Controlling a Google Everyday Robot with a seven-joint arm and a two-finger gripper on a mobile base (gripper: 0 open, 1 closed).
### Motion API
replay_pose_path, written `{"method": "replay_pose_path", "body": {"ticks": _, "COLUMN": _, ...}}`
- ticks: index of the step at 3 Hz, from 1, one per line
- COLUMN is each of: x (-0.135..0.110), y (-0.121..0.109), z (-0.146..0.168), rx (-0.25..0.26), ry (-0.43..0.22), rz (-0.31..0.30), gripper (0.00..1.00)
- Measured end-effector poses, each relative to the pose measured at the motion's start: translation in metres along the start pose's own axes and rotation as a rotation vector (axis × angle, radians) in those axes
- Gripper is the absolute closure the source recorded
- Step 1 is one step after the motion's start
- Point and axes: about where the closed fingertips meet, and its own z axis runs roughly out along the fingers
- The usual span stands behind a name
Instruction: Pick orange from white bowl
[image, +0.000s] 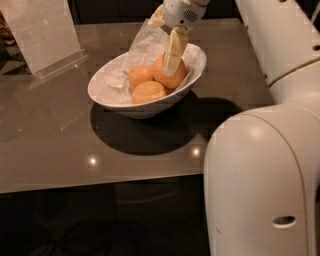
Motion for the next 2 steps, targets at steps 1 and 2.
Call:
{"method": "replay_pose_path", "body": {"ticks": 1, "x": 0.008, "y": -0.003, "z": 0.02, "rx": -0.035, "ry": -0.019, "rz": 0.026, "gripper": 0.0}}
{"method": "replay_pose_path", "body": {"ticks": 2, "x": 0.014, "y": -0.003, "z": 0.034, "rx": -0.064, "ry": -0.033, "rz": 0.056, "gripper": 0.0}}
